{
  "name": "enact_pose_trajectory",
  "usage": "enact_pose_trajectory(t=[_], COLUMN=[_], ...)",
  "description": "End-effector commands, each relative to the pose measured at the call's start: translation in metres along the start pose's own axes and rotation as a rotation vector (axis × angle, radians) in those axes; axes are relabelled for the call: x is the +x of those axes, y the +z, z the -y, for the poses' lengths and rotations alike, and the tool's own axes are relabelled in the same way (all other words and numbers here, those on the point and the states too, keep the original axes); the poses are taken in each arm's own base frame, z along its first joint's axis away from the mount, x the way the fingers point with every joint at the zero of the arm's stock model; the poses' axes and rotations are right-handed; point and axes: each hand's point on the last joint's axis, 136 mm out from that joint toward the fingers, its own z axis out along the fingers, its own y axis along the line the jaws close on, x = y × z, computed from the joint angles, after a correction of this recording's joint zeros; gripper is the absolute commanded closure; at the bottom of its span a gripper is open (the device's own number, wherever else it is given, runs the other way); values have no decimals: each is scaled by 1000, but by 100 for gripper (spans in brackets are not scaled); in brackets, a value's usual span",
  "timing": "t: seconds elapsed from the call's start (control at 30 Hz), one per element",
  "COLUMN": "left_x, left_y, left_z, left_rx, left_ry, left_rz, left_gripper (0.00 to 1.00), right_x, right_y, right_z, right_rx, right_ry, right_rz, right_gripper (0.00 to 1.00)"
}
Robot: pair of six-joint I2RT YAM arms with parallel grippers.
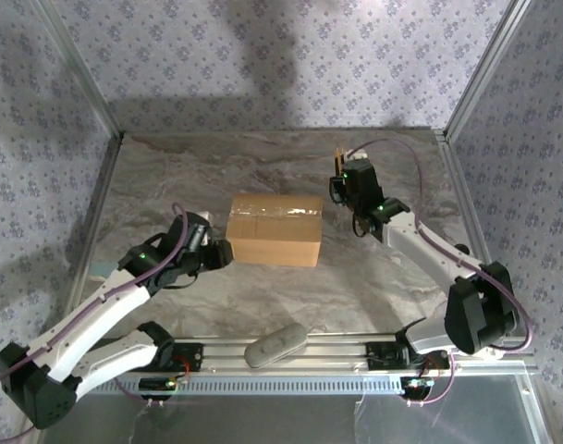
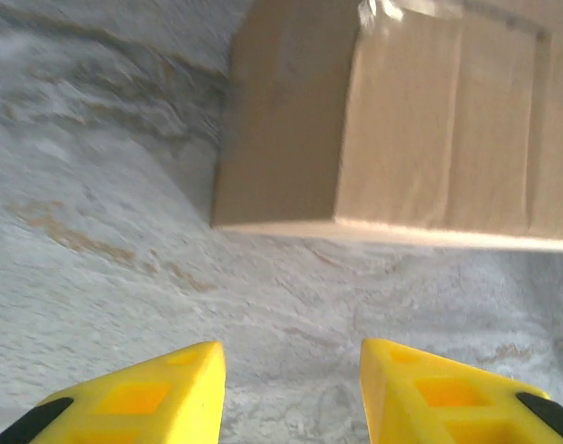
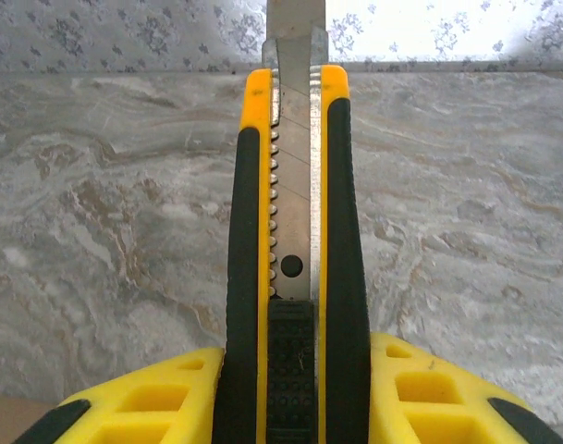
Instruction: Unpack the express box
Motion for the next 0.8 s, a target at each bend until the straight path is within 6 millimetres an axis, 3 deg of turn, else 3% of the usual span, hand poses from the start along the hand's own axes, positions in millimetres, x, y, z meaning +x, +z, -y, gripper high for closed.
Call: enact_pose_trajectory(t=[0.0,0.17,0.23,0.47,0.77], left_x=[3,-2,-8,-31,-51], left_y=[13,29,35,50,56], left_z=[12,22,22,23,9], left_rx=[49,62,39,-14,-80], left_ry=[-58,-63,-63,-82,-102], left_rz=[-6,0,10,89,141], left_gripper=[57,57,57,58,58], right_x=[-28,-32,-42,-37,-9], right_y=[8,29,35,46,44], right_z=[-12,-20,-27,-43,-56], right_rx=[-50,-66,-81,-139,-161], right_ry=[-11,-26,-20,-14,-23], right_rz=[51,40,52,25,-37], right_gripper=[100,100,100,100,100])
